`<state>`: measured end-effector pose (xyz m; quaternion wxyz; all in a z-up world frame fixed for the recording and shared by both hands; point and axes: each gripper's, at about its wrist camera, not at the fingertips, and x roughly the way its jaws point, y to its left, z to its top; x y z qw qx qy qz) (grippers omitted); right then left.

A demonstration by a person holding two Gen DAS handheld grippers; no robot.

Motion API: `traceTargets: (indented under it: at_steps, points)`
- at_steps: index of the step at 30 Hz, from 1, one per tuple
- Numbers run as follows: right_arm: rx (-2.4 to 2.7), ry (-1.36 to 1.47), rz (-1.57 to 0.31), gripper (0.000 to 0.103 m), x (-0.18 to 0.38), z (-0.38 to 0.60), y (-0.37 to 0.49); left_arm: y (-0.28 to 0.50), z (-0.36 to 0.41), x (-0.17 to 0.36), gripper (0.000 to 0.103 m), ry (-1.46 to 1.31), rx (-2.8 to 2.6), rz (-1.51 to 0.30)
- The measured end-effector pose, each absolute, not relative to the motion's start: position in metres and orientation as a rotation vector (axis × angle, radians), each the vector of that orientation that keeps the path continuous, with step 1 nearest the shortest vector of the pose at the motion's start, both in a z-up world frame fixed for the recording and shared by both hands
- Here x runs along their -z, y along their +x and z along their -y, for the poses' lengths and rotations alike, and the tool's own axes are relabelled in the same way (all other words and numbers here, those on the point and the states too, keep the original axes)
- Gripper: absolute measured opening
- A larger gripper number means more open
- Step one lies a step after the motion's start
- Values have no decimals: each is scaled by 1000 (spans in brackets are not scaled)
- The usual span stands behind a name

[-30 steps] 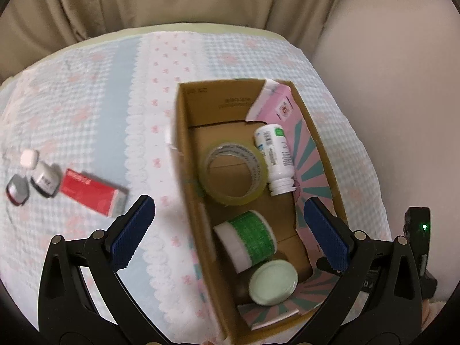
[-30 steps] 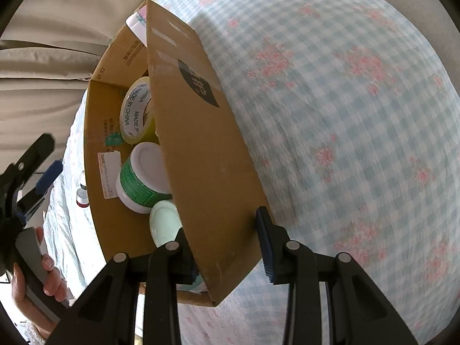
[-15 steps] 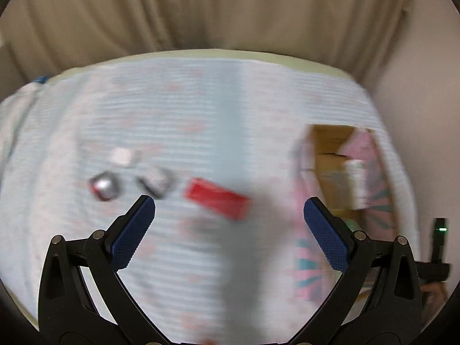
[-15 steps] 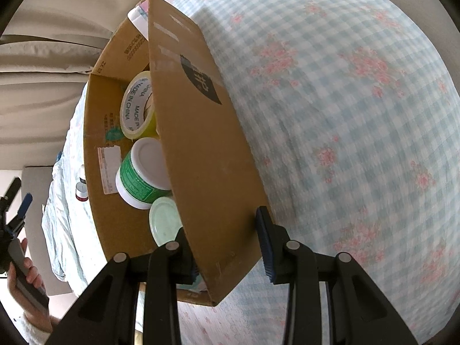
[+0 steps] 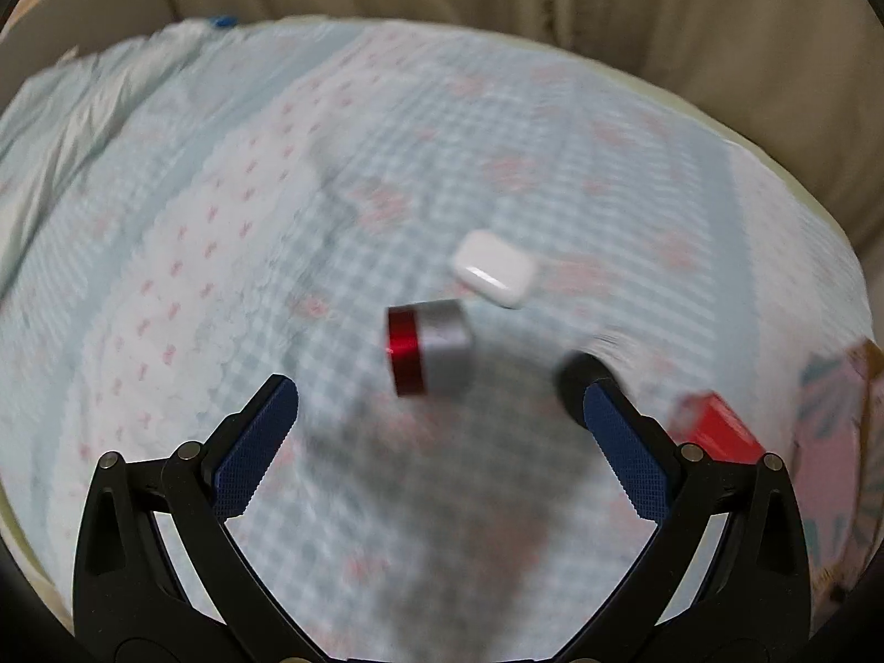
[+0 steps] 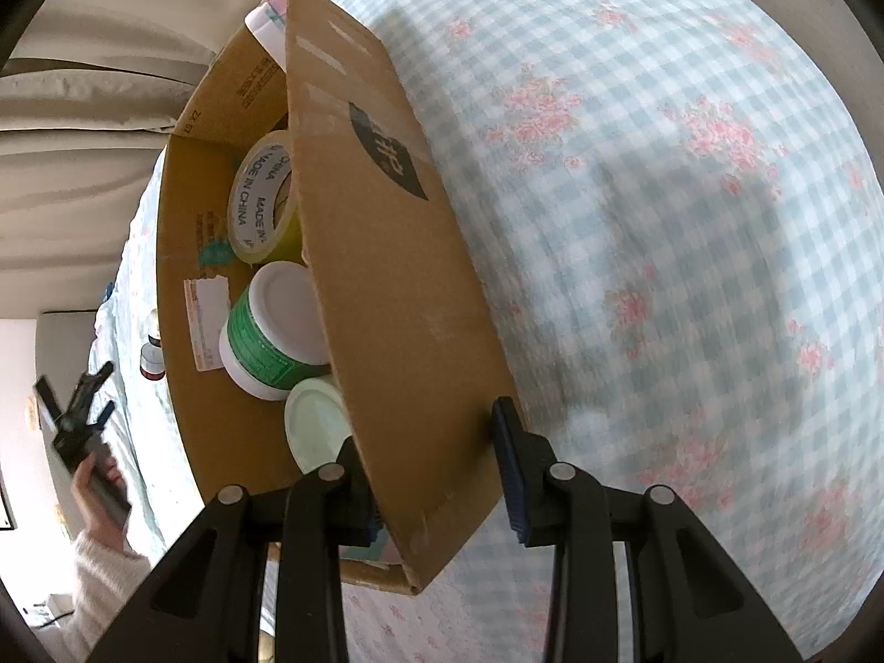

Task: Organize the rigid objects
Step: 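Move the left gripper to the red-and-silver jar and grasp it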

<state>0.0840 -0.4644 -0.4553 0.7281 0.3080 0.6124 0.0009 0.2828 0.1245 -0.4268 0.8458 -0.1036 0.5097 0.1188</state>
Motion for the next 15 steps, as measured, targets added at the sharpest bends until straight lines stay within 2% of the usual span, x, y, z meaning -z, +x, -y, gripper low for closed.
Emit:
traceTargets:
  at_steps: [4,9,13,15]
  points:
    - [14,701,-1339,31,456,464,85,294,-134,461,99,-255,-270,-1063]
    - [34,725,-1320,31,455,465,82,303,-129,485,85,-246,-263,-1023]
    - [51,748,-1305,31,456,467,78,308,-125,491,83,-223,-274,-1001]
    - [55,753,-1299,31,455,469,76,309,-122,491,70,-210,-271,-992]
